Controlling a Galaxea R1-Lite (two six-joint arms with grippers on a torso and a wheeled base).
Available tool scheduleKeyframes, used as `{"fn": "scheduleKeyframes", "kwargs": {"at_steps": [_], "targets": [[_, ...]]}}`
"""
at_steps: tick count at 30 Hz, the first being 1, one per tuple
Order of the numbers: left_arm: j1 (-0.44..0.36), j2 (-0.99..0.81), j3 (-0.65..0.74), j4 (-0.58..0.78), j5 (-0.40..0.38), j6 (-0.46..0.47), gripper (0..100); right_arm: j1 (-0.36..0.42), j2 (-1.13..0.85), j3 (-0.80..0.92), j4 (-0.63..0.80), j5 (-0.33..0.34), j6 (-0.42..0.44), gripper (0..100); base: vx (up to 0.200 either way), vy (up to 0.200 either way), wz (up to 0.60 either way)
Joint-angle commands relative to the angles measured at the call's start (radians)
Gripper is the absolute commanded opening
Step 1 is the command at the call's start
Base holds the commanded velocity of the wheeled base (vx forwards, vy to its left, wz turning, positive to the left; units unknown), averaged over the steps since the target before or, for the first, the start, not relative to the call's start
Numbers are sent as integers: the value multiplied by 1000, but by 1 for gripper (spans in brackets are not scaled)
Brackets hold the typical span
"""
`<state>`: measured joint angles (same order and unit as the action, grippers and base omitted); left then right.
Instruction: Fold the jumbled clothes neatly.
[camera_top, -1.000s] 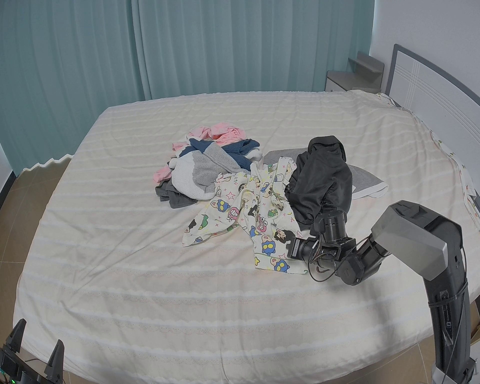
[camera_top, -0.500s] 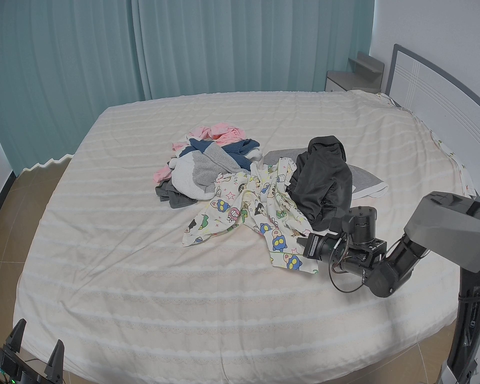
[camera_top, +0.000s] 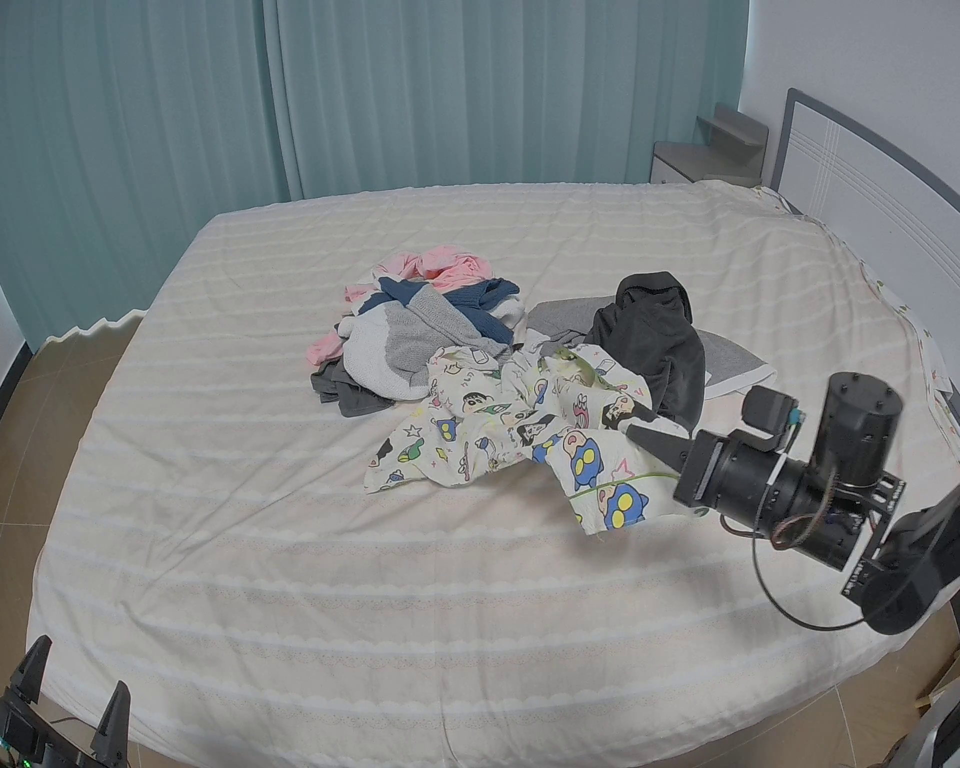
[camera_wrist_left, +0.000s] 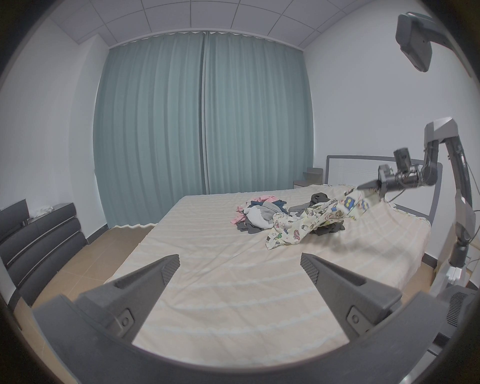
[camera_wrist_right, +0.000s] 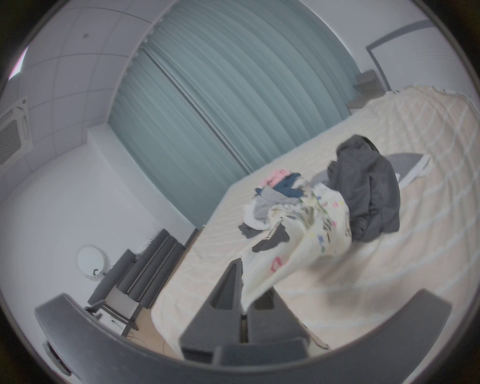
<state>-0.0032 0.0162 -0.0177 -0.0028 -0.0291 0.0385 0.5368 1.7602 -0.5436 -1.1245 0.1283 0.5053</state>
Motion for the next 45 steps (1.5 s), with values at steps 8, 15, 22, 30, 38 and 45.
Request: {"fn": "scheduleKeyframes", "kwargs": {"at_steps": [8,15,22,30,38,45], "targets": [[0,-16,-31,-43,-26,-11,100,120,-476,-47,258,94,-1,0,0,0,0],[-49,335,-357,-97,-299,-129,100,129,-490,-113,267,132,-2,0,0,0,0],[-81,576,-346,-42,-729,-81,100,135,-481,-137,270,178,-5,0,0,0,0],[-383,993,-317,-63,-690,54,100,140,-470,-208,328,232,-5,0,0,0,0],[-498,1361,-294,-302,-627,104,100,175,-470,-251,361,258,-4,0,0,0,0],[-580,1713,-254,-714,-466,103,100,206,-455,-263,359,261,-5,0,0,0,0]]}}
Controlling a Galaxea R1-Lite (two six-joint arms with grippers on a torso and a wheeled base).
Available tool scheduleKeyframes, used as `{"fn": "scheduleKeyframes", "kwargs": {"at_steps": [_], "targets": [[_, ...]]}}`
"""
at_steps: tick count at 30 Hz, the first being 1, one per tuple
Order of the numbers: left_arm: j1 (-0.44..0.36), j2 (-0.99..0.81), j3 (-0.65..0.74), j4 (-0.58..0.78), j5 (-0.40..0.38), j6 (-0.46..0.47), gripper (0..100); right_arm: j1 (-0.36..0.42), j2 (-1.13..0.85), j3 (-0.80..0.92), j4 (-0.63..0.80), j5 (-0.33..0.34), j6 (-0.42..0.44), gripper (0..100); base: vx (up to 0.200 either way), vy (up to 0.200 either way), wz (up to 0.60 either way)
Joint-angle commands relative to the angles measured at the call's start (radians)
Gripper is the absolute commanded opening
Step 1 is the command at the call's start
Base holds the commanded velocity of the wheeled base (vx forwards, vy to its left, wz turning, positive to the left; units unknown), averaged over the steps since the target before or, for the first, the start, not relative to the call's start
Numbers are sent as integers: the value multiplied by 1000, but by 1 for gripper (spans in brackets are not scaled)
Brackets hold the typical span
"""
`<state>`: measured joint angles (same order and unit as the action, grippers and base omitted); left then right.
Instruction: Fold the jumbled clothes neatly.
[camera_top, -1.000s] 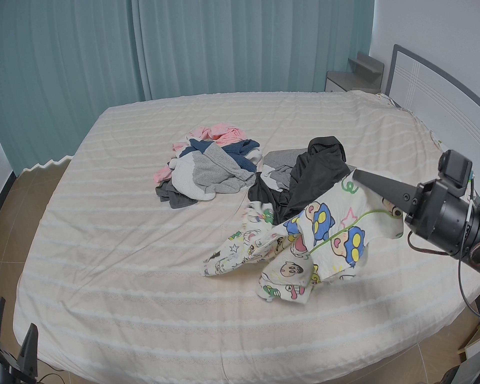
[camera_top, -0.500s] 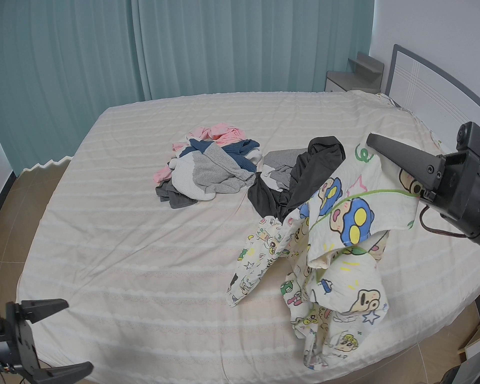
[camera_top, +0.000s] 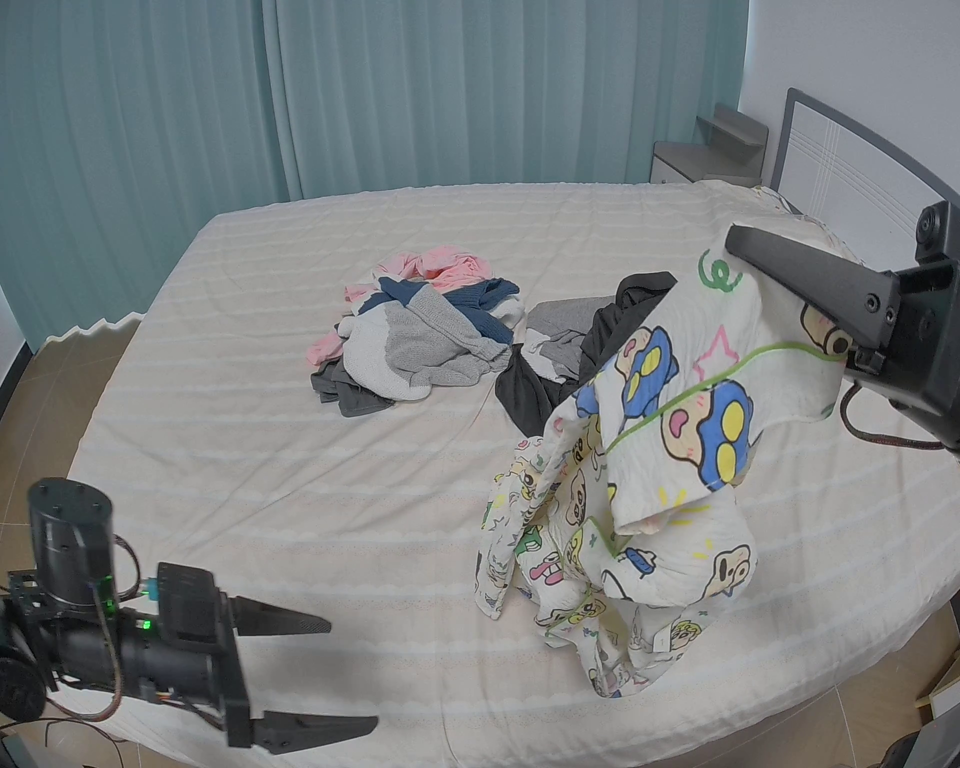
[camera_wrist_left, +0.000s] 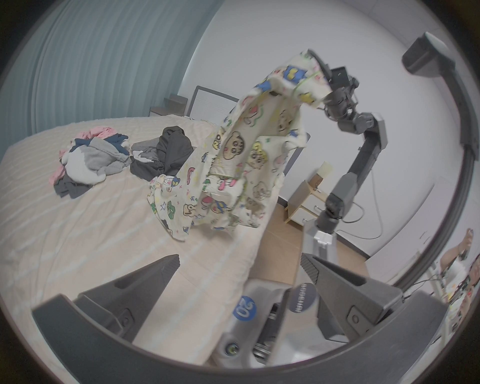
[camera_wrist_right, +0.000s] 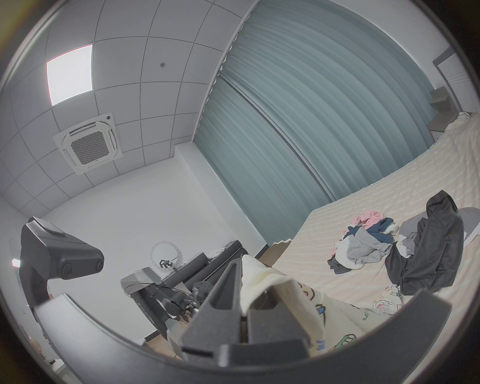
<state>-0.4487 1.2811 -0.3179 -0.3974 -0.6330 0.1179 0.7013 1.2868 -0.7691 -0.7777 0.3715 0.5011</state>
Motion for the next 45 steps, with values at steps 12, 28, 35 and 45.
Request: {"fn": "scheduleKeyframes", "kwargs": {"at_steps": [12,28,35,45], "targets": [[-271,759,51,-695,374,-24,100,72,28,-78,12,14,-3,0,0,0,0],[-358,923,42,-1080,641,-138,100,73,9,-71,11,15,-3,0,0,0,0],[-308,923,117,-1156,667,-109,100,73,-1,-65,9,15,-1,0,0,0,0],[-237,929,39,-1173,730,-60,100,73,-17,-58,9,14,2,0,0,0,0]]}}
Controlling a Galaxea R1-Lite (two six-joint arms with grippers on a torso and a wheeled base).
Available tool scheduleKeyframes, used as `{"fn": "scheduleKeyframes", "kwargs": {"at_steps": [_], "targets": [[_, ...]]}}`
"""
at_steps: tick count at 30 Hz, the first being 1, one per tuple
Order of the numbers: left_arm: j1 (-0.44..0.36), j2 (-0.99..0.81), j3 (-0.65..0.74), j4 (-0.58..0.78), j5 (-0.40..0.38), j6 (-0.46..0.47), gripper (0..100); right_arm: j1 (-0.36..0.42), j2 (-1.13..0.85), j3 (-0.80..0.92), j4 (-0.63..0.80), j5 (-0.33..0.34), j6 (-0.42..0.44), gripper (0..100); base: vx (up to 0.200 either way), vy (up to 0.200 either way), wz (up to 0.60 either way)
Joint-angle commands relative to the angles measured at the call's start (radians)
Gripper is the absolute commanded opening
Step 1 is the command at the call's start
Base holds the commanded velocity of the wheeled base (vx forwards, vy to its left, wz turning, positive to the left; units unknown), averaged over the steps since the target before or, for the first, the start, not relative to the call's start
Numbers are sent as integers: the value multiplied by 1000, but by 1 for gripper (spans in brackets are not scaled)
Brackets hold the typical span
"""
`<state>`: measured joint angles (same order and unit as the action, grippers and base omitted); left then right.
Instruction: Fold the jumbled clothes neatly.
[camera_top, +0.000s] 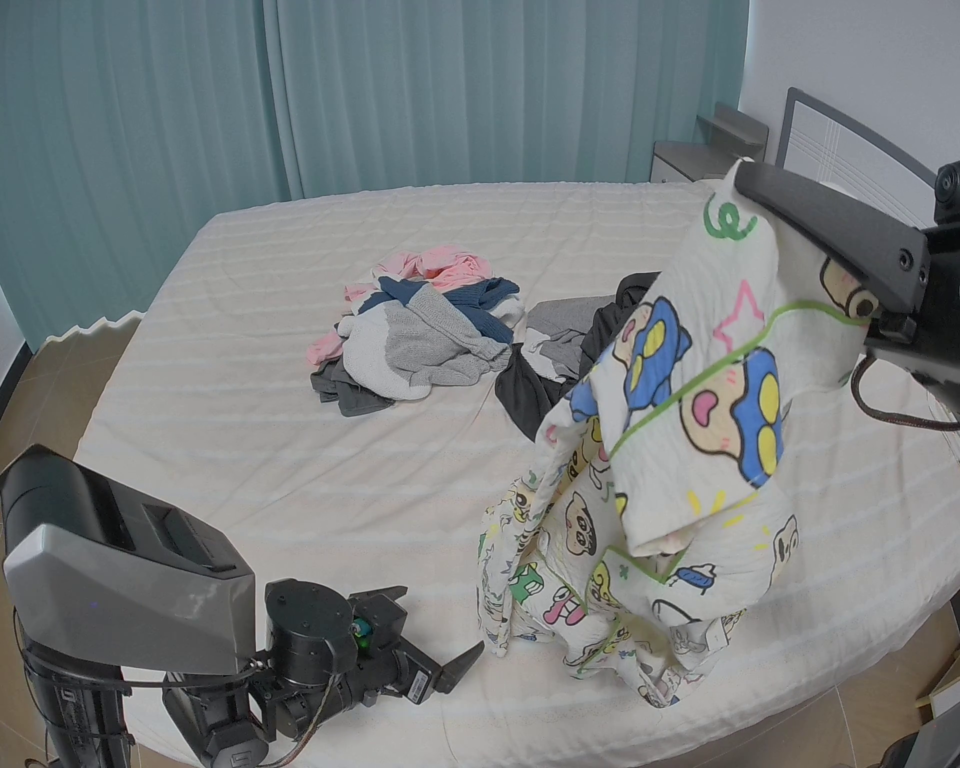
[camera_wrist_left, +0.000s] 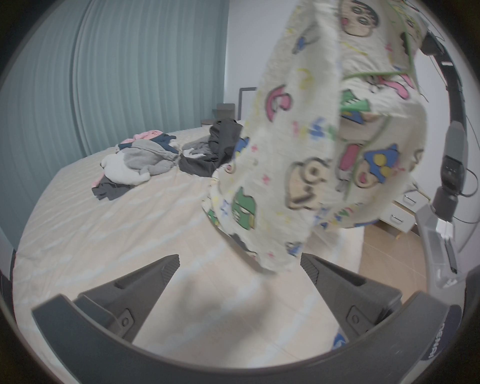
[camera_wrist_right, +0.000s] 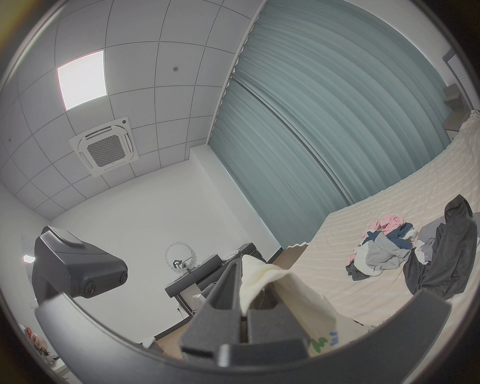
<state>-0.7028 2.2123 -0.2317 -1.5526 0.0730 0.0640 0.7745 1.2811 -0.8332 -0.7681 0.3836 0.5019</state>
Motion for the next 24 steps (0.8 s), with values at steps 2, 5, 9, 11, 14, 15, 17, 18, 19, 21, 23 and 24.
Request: {"fn": "scheduleKeyframes", "kwargs": {"at_steps": [2,5,9,11,14,15,17,18,19,21,23,24], "targets": [[9,3,-64,-18,37,-10,100,0,-12,8,0,0,1,0,0,0,0],[-1,3,-78,-18,45,-33,100,-1,-14,11,0,0,1,0,0,0,0],[-38,-16,-47,-18,37,-89,100,-4,-14,16,-4,0,1,0,0,0,0],[-49,-28,-11,-18,33,-93,100,-7,-12,16,-4,0,1,0,0,0,0],[-57,-33,12,-18,28,-93,100,-7,-12,16,-4,0,3,0,0,0,0],[-66,-43,23,-18,14,-92,100,-9,-12,16,-4,0,4,0,0,0,0],[-72,-59,32,-18,-5,-92,100,-11,-11,16,-4,0,4,0,0,0,0],[-76,-76,45,-18,-22,-93,100,-12,-11,16,-4,0,4,0,0,0,0],[-81,-79,46,-18,-27,-93,100,-12,-11,16,-4,0,4,0,0,0,0],[-81,-71,31,-18,-18,-92,100,-14,-11,17,-4,0,4,0,0,0,0],[-76,-62,-1,-18,-2,-92,100,-14,-11,16,-4,3,4,0,0,0,0],[-73,-52,-21,-18,14,-92,100,-14,-12,16,-4,4,4,0,0,0,0]]}}
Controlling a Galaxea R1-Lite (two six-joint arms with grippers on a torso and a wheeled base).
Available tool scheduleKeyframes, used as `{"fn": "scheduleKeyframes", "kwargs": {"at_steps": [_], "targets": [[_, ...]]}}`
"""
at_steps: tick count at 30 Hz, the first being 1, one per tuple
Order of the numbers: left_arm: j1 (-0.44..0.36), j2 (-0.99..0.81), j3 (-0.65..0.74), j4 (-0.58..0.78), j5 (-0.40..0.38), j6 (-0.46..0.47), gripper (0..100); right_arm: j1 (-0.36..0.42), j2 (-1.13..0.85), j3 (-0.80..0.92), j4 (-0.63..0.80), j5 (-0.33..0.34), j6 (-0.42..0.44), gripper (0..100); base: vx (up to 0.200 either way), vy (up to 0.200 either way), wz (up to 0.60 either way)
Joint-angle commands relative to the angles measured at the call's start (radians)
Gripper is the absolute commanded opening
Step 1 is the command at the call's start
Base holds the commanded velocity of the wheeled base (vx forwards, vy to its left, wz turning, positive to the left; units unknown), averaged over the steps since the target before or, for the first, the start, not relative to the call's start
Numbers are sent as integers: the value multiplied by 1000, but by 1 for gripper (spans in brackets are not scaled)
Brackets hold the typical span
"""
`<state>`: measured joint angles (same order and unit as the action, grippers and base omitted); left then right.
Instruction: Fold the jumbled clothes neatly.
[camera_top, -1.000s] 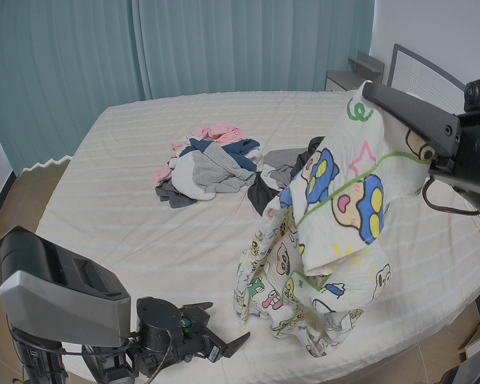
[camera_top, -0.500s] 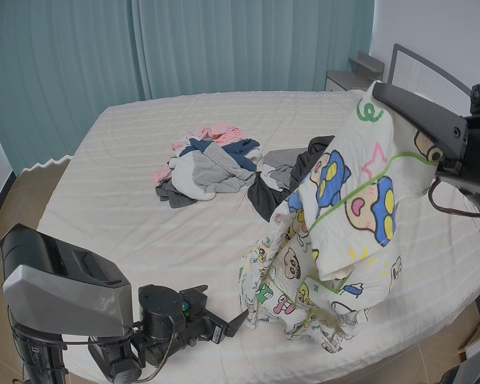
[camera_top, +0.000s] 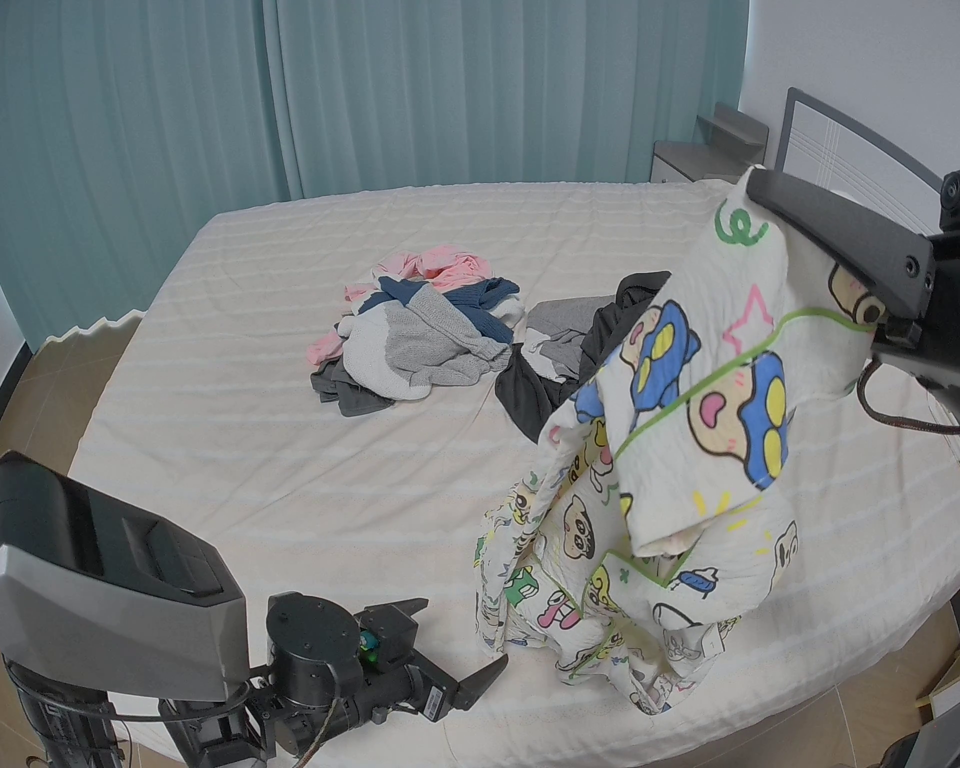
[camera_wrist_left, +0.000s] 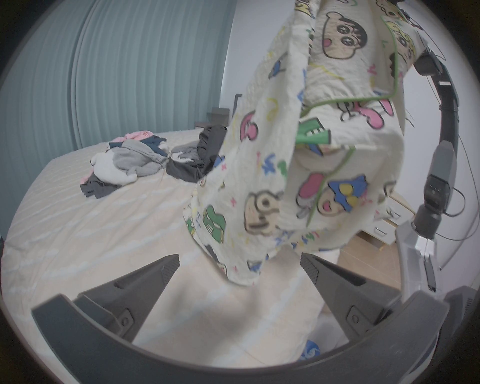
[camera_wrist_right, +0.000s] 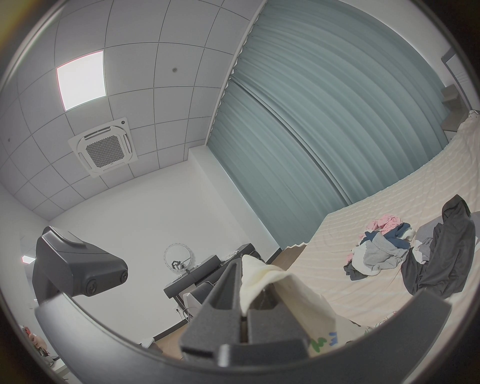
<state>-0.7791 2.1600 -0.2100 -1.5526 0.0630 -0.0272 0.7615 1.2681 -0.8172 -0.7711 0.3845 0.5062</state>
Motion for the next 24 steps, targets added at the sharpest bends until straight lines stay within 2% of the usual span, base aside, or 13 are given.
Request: {"fn": "scheduleKeyframes", "kwargs": {"at_steps": [1,4,11,17,24], "targets": [[3,4,-62,-18,44,0,100,-1,1,0,-1,4,0,0,0,0,0],[-3,31,-112,-18,104,-10,100,-1,1,0,-1,5,0,0,0,0,0],[-28,49,-144,-18,123,-23,100,-1,2,1,-2,4,0,0,0,0,0],[-34,60,-220,-18,248,-22,100,-1,1,1,-4,4,2,0,0,0,0],[-23,69,-221,-18,282,-13,100,-2,-1,1,-4,2,0,0,0,0,0]]}}
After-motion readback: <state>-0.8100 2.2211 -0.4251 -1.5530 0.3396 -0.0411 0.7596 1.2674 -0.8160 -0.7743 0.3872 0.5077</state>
